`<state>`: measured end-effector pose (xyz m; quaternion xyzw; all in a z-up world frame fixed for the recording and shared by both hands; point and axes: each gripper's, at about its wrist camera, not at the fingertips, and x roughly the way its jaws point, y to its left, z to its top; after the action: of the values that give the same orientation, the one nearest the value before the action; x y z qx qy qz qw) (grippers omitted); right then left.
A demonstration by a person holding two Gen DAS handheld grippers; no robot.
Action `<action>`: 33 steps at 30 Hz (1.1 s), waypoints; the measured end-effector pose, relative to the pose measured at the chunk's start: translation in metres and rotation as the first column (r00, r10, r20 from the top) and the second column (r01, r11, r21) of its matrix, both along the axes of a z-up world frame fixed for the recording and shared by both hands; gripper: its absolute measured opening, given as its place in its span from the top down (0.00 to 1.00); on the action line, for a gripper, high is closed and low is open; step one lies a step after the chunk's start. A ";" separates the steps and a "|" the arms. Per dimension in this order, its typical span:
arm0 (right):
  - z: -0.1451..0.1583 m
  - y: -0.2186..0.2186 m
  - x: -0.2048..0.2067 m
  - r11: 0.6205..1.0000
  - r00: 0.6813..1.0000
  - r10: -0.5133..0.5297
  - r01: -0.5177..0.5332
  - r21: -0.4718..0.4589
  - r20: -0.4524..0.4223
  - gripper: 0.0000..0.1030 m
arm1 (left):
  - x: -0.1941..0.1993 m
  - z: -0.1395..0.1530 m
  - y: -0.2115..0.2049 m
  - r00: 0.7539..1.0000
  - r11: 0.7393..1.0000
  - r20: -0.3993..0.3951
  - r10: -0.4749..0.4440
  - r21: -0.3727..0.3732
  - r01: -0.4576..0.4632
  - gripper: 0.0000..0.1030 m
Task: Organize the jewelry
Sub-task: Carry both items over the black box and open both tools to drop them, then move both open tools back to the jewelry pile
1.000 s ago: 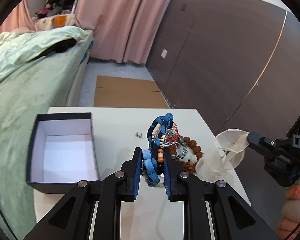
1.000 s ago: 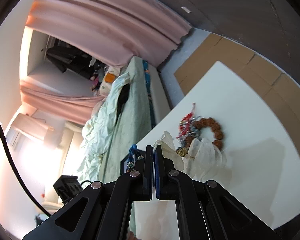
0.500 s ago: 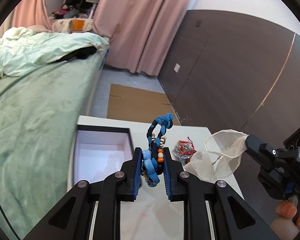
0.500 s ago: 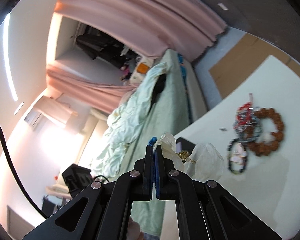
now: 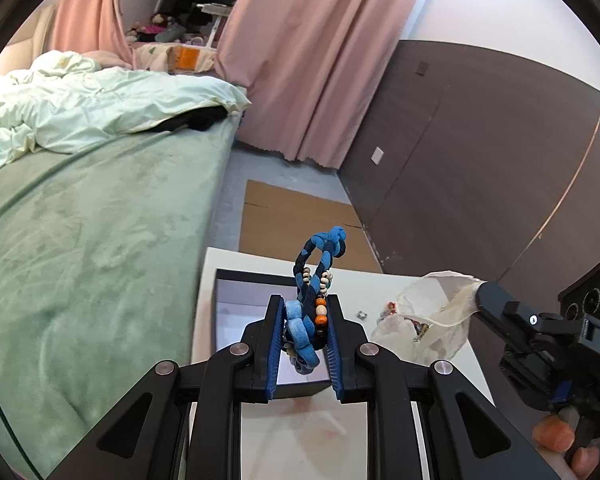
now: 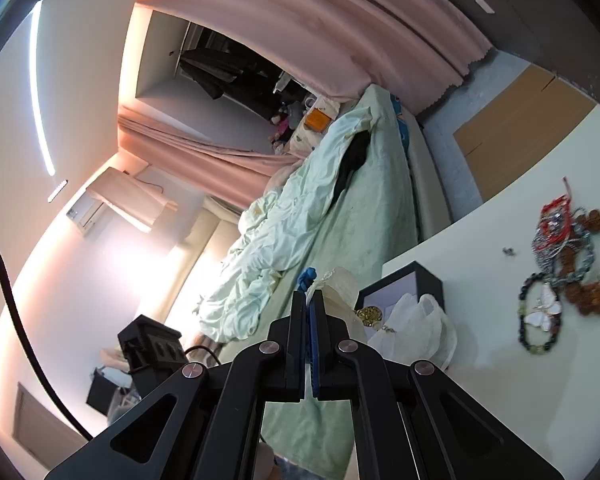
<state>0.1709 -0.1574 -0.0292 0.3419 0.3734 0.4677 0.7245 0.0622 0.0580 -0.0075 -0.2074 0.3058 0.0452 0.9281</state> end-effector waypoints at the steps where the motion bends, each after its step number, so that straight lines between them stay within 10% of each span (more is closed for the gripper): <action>1: -0.001 0.004 -0.001 1.000 1.000 0.006 -0.006 0.000 0.000 0.97 | 0.000 -0.001 0.002 1.000 1.000 -0.004 0.006 -0.004 -0.006 0.79; 10: -0.017 0.045 0.007 0.997 0.997 0.069 -0.070 -0.043 -0.026 0.95 | 0.003 -0.004 0.021 0.999 0.998 -0.015 0.052 -0.021 -0.052 0.79; 14: -0.043 0.048 0.016 0.991 0.990 0.042 -0.059 -0.124 -0.133 0.50 | 0.009 -0.012 0.024 0.997 0.998 -0.043 0.062 -0.025 -0.063 0.79; 22: -0.035 0.022 0.015 0.981 0.995 0.002 -0.021 -0.191 -0.099 0.50 | 0.027 -0.024 0.019 0.994 0.998 -0.103 0.025 -0.050 -0.031 0.79; 25: -0.029 0.010 0.016 0.980 0.995 -0.016 -0.003 -0.200 -0.098 0.50 | 0.035 -0.030 0.013 0.989 0.998 -0.145 0.006 -0.058 -0.014 0.69; 29: -0.024 -0.016 0.017 0.976 0.994 -0.060 0.039 -0.214 -0.090 0.50 | 0.035 -0.031 0.010 0.989 0.997 -0.146 0.006 -0.076 -0.017 0.26; 33: -0.016 -0.059 0.018 0.965 0.987 -0.142 0.122 -0.232 -0.074 0.50 | 0.029 -0.025 0.007 0.995 0.996 -0.099 0.029 -0.083 -0.037 0.21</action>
<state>0.1887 -0.2159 -0.0453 0.3019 0.4330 0.3569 0.7707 0.0913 0.0654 -0.0325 -0.2493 0.3488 0.0576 0.9016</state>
